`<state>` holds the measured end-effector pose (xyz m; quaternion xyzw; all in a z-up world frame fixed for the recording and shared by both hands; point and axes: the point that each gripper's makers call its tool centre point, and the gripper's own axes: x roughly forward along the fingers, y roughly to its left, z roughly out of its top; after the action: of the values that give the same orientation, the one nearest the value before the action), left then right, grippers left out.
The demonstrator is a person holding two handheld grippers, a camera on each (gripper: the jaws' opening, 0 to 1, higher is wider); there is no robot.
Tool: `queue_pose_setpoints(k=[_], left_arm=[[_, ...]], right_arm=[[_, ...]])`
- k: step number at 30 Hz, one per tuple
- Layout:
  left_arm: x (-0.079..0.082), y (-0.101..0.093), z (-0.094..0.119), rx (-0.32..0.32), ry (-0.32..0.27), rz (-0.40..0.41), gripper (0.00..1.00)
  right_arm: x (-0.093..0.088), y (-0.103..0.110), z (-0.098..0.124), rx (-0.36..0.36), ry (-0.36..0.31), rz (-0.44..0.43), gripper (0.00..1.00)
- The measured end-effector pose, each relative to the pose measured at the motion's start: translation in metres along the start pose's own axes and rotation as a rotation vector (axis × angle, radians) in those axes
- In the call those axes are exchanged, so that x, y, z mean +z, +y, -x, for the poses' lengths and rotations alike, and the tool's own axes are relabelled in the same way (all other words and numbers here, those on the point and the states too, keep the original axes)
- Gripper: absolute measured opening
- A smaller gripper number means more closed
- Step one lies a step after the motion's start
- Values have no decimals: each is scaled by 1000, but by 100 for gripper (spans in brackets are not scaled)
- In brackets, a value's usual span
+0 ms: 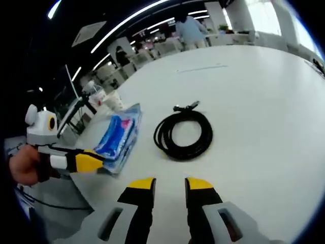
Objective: Arrange the tabletop items into an orderly group along one side of the table until the central work area is clear of visible clutter.
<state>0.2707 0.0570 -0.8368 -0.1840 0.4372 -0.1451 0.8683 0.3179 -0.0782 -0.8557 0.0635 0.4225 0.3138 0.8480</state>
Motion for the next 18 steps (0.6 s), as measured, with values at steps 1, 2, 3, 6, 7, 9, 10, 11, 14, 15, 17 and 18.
queue_pose_setpoints(k=[1, 2, 3, 6, 7, 9, 10, 11, 14, 15, 17, 18], left_arm=[[-1, 3, 1, 5, -4, 14, 19], [-2, 8, 3, 16, -6, 30, 19], [-2, 11, 4, 25, -9, 38, 19], [-5, 18, 8, 36, -20, 84, 19], [-6, 18, 9, 37, -20, 88, 19], [-9, 19, 11, 38, -21, 107, 19], [-10, 21, 12, 42, -26, 139, 19], [-11, 23, 14, 46, -31, 171, 19], [-12, 29, 15, 59, -42, 260, 20], [-12, 30, 16, 60, -51, 288, 20], [-11, 33, 16, 58, -65, 343, 20], [-11, 35, 16, 64, -69, 354, 20]], right_arm=[[-1, 2, 1, 1, 0, 3, 22], [-1, 2, 1, 1, 0, 4, 22], [-2, 2, 2, -2, -1, 5, 23], [-2, 4, 8, -4, -10, 2, 23], [0, 4, 5, -2, -13, 7, 23], [2, 7, 5, 2, -14, 15, 23], [3, 9, 6, 4, -15, 19, 24], [4, 11, 6, 7, -16, 23, 24], [6, 21, 9, 16, -18, 36, 25], [6, 21, 10, 17, -18, 38, 25], [8, 25, 9, 23, -20, 41, 25], [9, 28, 9, 26, -23, 43, 25]])
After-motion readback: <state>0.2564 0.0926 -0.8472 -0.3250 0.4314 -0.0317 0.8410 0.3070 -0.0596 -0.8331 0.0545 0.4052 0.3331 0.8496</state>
